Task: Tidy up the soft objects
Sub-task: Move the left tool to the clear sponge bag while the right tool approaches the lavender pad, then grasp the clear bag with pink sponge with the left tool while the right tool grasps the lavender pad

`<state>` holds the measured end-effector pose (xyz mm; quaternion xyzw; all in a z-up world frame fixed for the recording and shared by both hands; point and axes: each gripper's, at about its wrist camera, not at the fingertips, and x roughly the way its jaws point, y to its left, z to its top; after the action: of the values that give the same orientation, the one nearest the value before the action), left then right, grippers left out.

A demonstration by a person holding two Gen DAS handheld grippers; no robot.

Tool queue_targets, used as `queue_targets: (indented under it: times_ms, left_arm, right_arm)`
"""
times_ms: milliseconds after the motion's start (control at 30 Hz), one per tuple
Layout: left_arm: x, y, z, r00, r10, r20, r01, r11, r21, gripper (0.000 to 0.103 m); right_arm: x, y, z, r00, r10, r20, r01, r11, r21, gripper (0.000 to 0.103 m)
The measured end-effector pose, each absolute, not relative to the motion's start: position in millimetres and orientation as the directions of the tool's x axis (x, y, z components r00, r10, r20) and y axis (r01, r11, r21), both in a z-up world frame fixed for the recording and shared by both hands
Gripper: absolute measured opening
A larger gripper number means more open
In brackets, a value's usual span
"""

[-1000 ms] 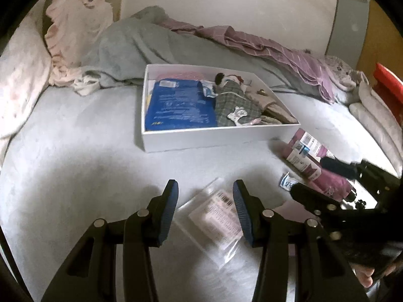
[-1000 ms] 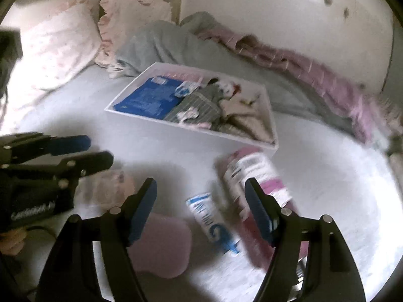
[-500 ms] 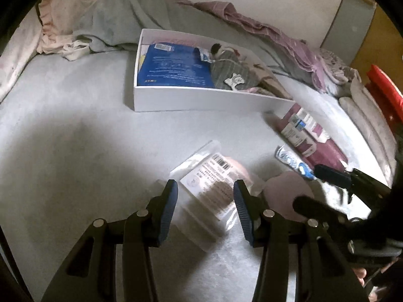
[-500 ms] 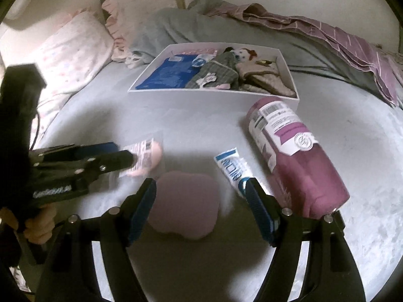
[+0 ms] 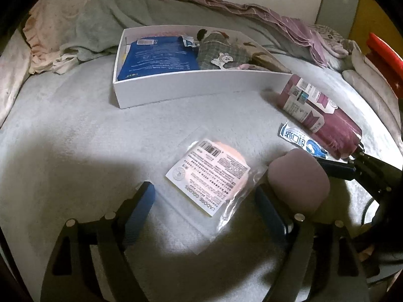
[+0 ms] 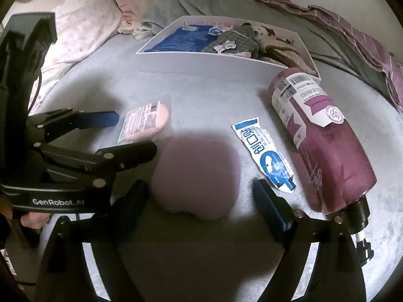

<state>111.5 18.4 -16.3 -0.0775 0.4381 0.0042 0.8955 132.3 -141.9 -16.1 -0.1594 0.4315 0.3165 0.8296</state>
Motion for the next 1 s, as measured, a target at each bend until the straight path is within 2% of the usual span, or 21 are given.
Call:
queue_targets:
  times_ms: [67, 133, 267, 367, 433, 467, 533, 567, 633, 667, 733, 1000]
  left_arm:
    - [112.0, 18.7, -16.6, 0.615, -0.062, -0.786, -0.074, 0.988, -0.136, 0.085]
    - [115.0, 18.7, -18.4, 0.611, -0.076, -0.788, -0.065, 0.987, -0.146, 0.093]
    - [120.4, 11.3, -20.3, 0.602, -0.028, -0.798, -0.082, 0.992, -0.097, 0.093]
    - [117.9, 11.9, -18.5, 0.611, 0.016, -0.791, -0.113, 0.991, -0.068, 0.073]
    - [115.6, 15.9, -16.7, 0.622, 0.031, -0.782, -0.136, 0.988, -0.069, 0.052]
    - [114.8, 18.8, -16.4, 0.625, 0.031, -0.78, -0.143, 0.987, -0.076, 0.049]
    - [114.1, 24.3, -15.5, 0.631, 0.034, -0.775, -0.164, 0.982, -0.09, 0.032]
    - [113.2, 26.2, -15.1, 0.633, 0.033, -0.773, -0.17, 0.981, -0.098, 0.029]
    - [111.2, 28.9, -13.9, 0.641, 0.034, -0.767, -0.183, 0.977, -0.11, 0.011]
    - [109.7, 30.7, -12.8, 0.647, 0.037, -0.762, -0.192, 0.975, -0.116, 0.006]
    - [108.0, 32.9, -10.0, 0.659, 0.028, -0.751, -0.197, 0.971, -0.137, 0.003]
    - [101.0, 28.1, 1.2, 0.706, 0.034, -0.707, -0.183, 0.974, -0.136, 0.002]
  right_arm:
    - [133.3, -141.2, -16.0, 0.427, 0.386, -0.818, -0.663, 0.749, 0.008, 0.087]
    - [133.3, -140.6, -15.5, 0.429, 0.384, -0.817, -0.662, 0.749, 0.004, 0.087]
    - [132.7, -134.4, -17.9, 0.449, 0.359, -0.818, -0.661, 0.75, -0.033, 0.087]
    - [129.5, -133.2, -17.0, 0.464, 0.354, -0.812, -0.663, 0.746, -0.054, 0.087]
    - [133.1, -136.3, -16.6, 0.451, 0.37, -0.812, -0.658, 0.753, -0.023, 0.087]
    - [135.1, -138.4, -17.0, 0.444, 0.377, -0.813, -0.655, 0.755, -0.007, 0.087]
    - [136.1, -140.2, -17.0, 0.438, 0.387, -0.811, -0.651, 0.759, 0.01, 0.087]
    - [135.9, -139.2, -17.1, 0.44, 0.386, -0.811, -0.652, 0.758, 0.007, 0.087]
    - [133.4, -139.0, -17.2, 0.446, 0.381, -0.81, -0.652, 0.758, -0.002, 0.087]
    - [133.2, -139.3, -17.0, 0.447, 0.381, -0.809, -0.652, 0.758, -0.003, 0.087]
    - [133.1, -139.5, -16.6, 0.446, 0.385, -0.808, -0.651, 0.759, 0.003, 0.087]
    - [124.5, -147.3, -3.6, 0.498, 0.423, -0.757, -0.647, 0.762, 0.001, 0.083]
